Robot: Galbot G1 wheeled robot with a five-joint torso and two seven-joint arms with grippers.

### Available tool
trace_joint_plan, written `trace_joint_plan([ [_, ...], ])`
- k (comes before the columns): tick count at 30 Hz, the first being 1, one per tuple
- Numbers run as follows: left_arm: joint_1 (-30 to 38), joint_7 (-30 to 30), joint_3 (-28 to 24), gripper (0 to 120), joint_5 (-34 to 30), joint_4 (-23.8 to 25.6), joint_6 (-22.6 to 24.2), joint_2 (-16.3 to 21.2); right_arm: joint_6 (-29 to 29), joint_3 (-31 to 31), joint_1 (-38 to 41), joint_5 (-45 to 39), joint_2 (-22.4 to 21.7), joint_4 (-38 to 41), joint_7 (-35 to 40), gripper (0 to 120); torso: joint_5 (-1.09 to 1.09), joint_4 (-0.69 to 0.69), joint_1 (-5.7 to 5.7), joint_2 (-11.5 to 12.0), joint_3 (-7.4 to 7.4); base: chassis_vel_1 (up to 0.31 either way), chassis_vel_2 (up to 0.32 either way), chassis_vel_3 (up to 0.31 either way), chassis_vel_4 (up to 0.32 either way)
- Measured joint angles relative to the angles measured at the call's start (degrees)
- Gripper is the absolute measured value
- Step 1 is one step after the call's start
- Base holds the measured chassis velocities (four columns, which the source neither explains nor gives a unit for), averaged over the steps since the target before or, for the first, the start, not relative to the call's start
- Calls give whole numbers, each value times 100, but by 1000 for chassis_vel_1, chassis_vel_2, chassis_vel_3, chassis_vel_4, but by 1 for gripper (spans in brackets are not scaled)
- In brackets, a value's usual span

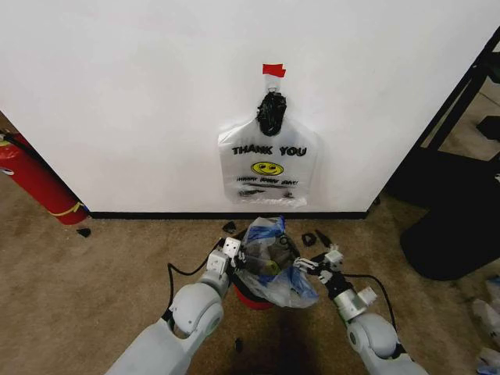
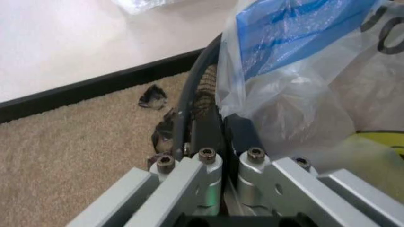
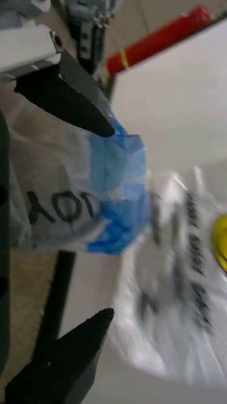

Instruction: Pick up the garbage bag from the wall and place it over the trash bin.

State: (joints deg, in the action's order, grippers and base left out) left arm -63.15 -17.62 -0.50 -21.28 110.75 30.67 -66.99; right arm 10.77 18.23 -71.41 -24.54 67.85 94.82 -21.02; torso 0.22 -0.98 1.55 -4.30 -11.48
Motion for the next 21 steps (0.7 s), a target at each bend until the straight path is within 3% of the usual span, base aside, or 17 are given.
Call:
trace_joint_plan([
  [5,-79,42,37,0,37,7,-84,22,-724,-240,375,-138,-291,-37,-298,100,0,-1,0,0,0,0,0,0,0],
  [7,-143,99,41,0,111,18,-160,32,-1421,-427,741,-315,-488,-114,-620,100,0,0,0,0,0,0,0,0,0],
  [12,-223,135,42,0,200,59,-204,46,-2217,-625,1075,-577,-757,-112,-802,99,0,0,0,0,0,0,0,0,0],
  [21,-223,135,48,0,208,115,-202,96,-2883,-787,1136,-1034,-1212,134,-320,75,0,-2,0,0,0,0,0,0,0],
])
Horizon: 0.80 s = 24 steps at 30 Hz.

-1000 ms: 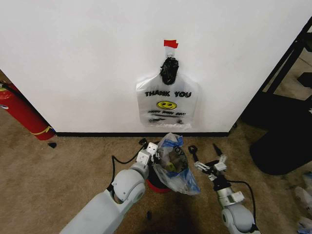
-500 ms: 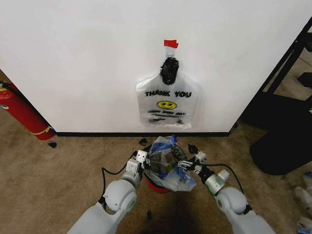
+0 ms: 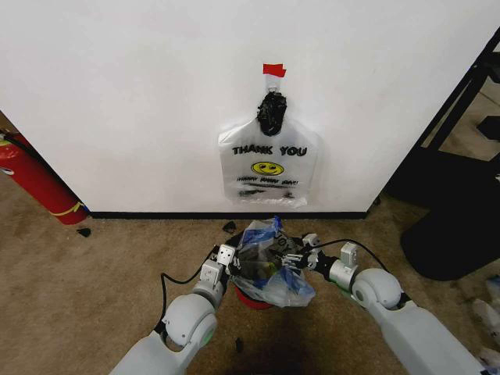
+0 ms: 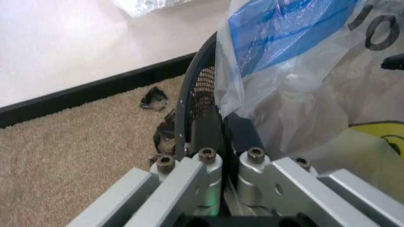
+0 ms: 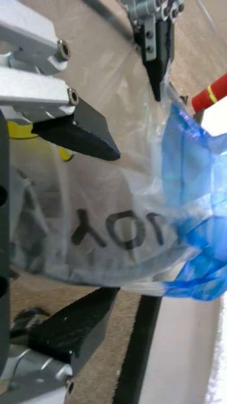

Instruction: Pick up the garbage bag from the wall and place it over the trash bin.

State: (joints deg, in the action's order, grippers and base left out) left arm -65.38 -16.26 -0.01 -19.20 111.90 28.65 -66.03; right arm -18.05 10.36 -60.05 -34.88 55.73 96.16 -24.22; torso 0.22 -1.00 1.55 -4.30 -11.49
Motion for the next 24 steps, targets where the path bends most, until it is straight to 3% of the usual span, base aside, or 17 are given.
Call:
trace_joint_plan([
  [3,0,-4,-5,0,2,0,7,-4,-48,5,-3,-5,-1,-5,37,73,-1,1,0,0,0,0,0,0,0],
  [11,-101,7,-18,0,92,47,-4,-4,-338,13,-41,-121,22,60,313,43,-1,1,0,0,0,0,0,0,0],
  [14,-211,119,-9,0,271,83,-201,19,-578,7,-104,-332,2,193,681,30,0,1,0,0,0,0,0,0,0],
  [16,-245,143,-5,0,320,97,-243,20,-661,7,-124,-410,2,237,816,27,0,0,0,0,0,0,0,0,0],
  [21,-579,227,59,0,614,224,-480,-24,-1093,-12,-302,-798,71,582,1851,6,0,1,0,0,1,0,0,0,0],
  [24,-728,304,115,0,822,268,-655,-47,-1147,-4,-437,-898,122,748,2191,0,0,2,0,0,1,0,0,0,0],
])
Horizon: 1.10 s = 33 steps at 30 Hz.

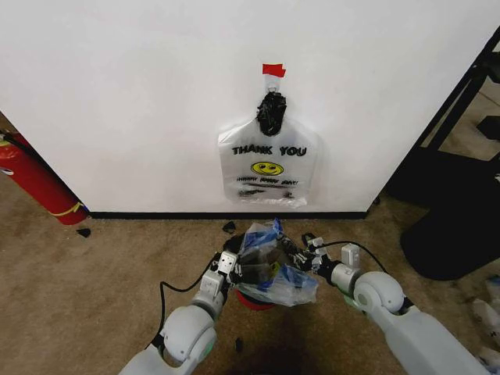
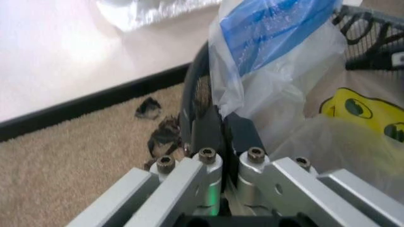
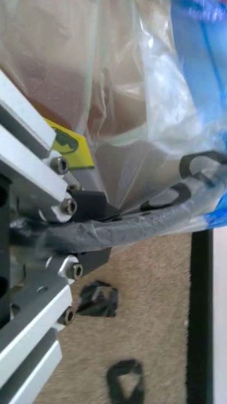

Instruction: Pick up the garbage bag from the wall and place it over the trash bin.

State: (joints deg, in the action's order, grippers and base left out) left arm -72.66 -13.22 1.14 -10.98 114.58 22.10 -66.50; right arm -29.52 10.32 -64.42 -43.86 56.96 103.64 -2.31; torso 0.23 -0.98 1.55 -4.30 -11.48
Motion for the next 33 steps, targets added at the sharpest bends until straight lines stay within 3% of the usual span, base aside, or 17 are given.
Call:
trace_joint_plan([
  [5,-342,103,138,0,296,140,-268,-46,87,18,-352,-132,146,341,673,0,0,0,0,-1,0,0,0,0,0],
  [11,-707,182,325,0,875,268,-866,-225,1076,310,-823,-36,711,696,1195,0,-1,1,0,-1,0,0,0,0,0],
  [14,-771,183,386,0,1031,268,-998,-262,1236,501,-965,49,838,786,1156,0,0,-2,0,-1,0,0,0,0,0],
  [20,-990,163,531,0,1451,335,-1333,-371,1906,1155,-1469,872,1034,925,365,0,0,-2,0,-1,0,0,0,0,0],
  [23,-1041,144,610,0,1473,365,-1361,-384,2530,1507,-1604,1292,964,749,-449,0,-1,-1,0,-1,0,0,0,0,0],
  [26,-1018,109,672,0,1466,303,-1372,-389,2707,1773,-1667,1287,899,699,-952,0,-1,-1,0,-1,0,0,0,0,0],
  [33,-1035,114,685,3,1271,176,-1733,-387,2692,1906,-1651,742,882,569,-1183,0,-1,-1,0,-1,0,0,0,0,0],
])
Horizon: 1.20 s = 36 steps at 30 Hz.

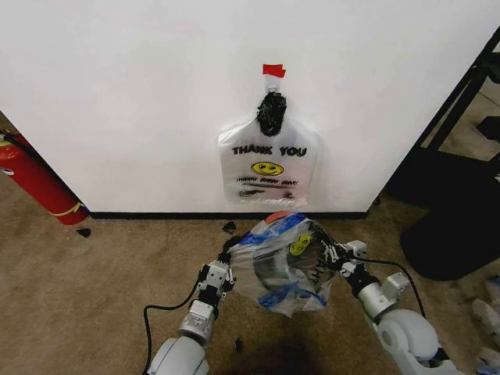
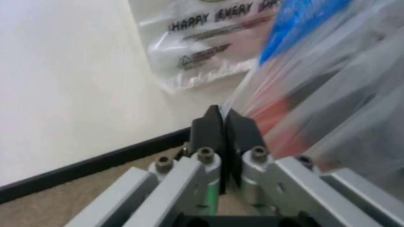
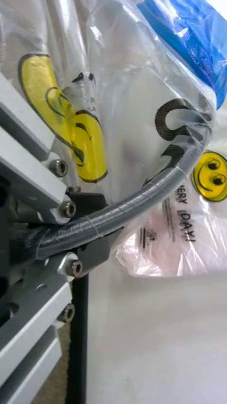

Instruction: Pick up the garbage bag from the wall and place it over the trash bin.

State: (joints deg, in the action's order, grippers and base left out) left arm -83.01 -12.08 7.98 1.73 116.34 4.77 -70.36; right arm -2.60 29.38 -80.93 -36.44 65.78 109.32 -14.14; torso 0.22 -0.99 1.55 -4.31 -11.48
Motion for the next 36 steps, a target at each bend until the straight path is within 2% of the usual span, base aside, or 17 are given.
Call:
trace_joint_plan([
  [1,0,0,0,3,0,0,0,0,0,0,0,0,0,0,0,0,0,0,0,0,0,0,0,0,0],
  [3,-69,194,12,11,-93,18,-190,23,-11,-31,46,-145,37,-63,27,0,1,0,0,0,0,0,0,0,0],
  [8,-237,1314,495,31,-232,50,-1048,50,-28,-113,220,-306,135,-290,125,0,0,1,0,1,0,0,0,0,0],
  [9,-237,1314,495,31,-232,50,-1048,50,-28,-113,220,-306,135,-290,125,0,0,1,0,1,0,0,0,0,0],
  [15,-292,2167,986,55,173,81,-2036,65,112,-181,301,-29,135,-384,139,0,0,0,0,1,0,0,0,0,0],
  [16,-292,2167,986,55,173,81,-2036,65,112,-181,301,-29,135,-384,139,0,0,0,0,1,0,0,0,0,0],
  [20,-211,2242,987,74,191,95,-2359,39,638,-268,286,675,134,-382,48,0,1,0,0,1,0,0,0,0,0],
  [27,-43,1881,783,97,475,-46,-2194,-65,1195,-375,208,1713,157,-215,-88,0,1,0,0,1,0,0,0,0,0],
  [32,-8,1662,739,100,585,-120,-2067,-80,1433,-371,149,2146,152,-102,-199,0,1,0,0,1,0,0,0,0,0],
  [35,-21,1602,701,93,569,-114,-2056,-76,1477,-360,133,2230,148,-73,-213,0,1,0,0,1,0,0,0,0,0],
  [36,-21,1609,687,86,520,-103,-2067,-75,1484,-359,132,2246,148,-71,-216,0,1,0,0,1,0,0,0,0,0],
])
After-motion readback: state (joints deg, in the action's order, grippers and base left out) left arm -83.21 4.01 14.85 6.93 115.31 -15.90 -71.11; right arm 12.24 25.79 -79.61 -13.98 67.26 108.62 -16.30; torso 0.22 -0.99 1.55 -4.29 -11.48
